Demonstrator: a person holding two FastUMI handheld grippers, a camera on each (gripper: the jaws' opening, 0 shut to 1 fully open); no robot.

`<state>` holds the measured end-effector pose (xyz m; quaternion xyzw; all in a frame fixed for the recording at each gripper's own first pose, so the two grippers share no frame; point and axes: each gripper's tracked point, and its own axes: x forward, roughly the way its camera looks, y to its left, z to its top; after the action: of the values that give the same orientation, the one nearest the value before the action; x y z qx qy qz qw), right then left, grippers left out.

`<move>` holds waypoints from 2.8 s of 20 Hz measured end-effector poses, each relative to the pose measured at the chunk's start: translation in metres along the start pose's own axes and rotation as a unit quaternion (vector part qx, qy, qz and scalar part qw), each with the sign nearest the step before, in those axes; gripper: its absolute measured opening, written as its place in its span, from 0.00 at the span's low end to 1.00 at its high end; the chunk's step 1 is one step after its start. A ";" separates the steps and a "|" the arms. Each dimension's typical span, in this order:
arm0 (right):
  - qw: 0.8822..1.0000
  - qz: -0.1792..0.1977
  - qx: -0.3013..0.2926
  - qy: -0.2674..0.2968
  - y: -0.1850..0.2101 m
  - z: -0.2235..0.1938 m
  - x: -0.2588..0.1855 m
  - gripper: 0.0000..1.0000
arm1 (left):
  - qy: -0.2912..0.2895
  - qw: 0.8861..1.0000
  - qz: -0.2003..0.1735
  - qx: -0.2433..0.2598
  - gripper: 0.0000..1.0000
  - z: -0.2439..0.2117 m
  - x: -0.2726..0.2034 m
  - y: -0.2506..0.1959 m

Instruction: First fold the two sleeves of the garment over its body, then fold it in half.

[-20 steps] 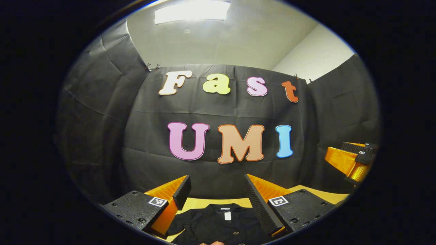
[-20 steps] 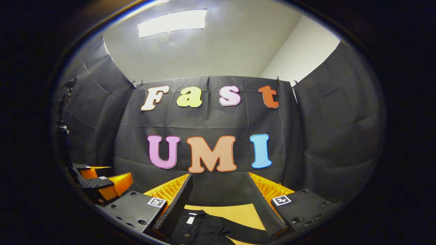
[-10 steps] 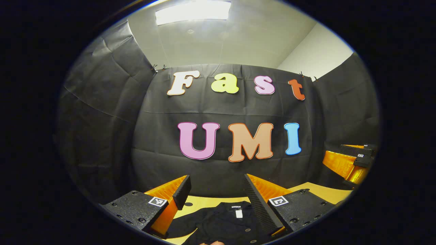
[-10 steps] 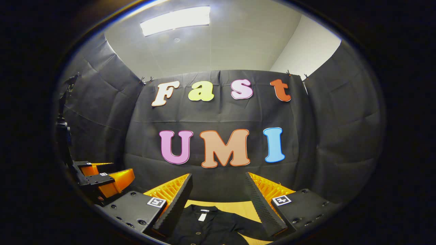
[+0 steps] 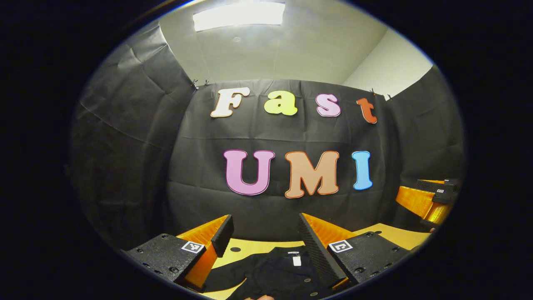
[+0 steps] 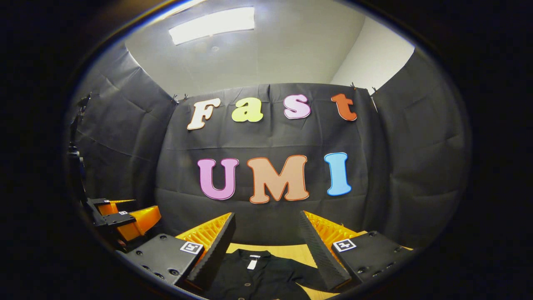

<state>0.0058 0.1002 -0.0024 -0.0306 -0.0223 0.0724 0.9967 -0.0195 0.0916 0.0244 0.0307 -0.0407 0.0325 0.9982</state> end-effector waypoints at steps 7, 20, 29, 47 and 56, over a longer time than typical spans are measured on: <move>1.000 0.008 0.020 0.000 0.000 0.000 0.010 0.97 | 0.000 1.000 0.006 -0.001 0.92 -0.004 0.007 0.005; 0.999 0.026 -0.026 0.017 0.006 -0.016 0.016 0.95 | 0.008 1.000 0.009 0.003 0.92 -0.011 0.013 0.005; 0.997 -0.025 -0.060 0.035 -0.052 -0.027 0.030 0.97 | 0.005 1.000 0.007 0.005 0.92 -0.007 0.012 -0.003; 0.964 -0.175 -0.077 0.184 -0.240 -0.124 0.013 0.98 | 0.008 1.000 0.015 0.016 0.92 -0.007 0.005 -0.030; 0.910 -0.189 -0.070 0.363 -0.282 -0.228 -0.036 1.00 | 0.011 1.000 0.014 0.019 0.92 -0.010 0.002 -0.047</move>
<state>0.0214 -0.1962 -0.2126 -0.1192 0.3303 -0.1353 0.9265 -0.0136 0.0453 0.0120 0.0483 -0.0300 0.0471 0.9973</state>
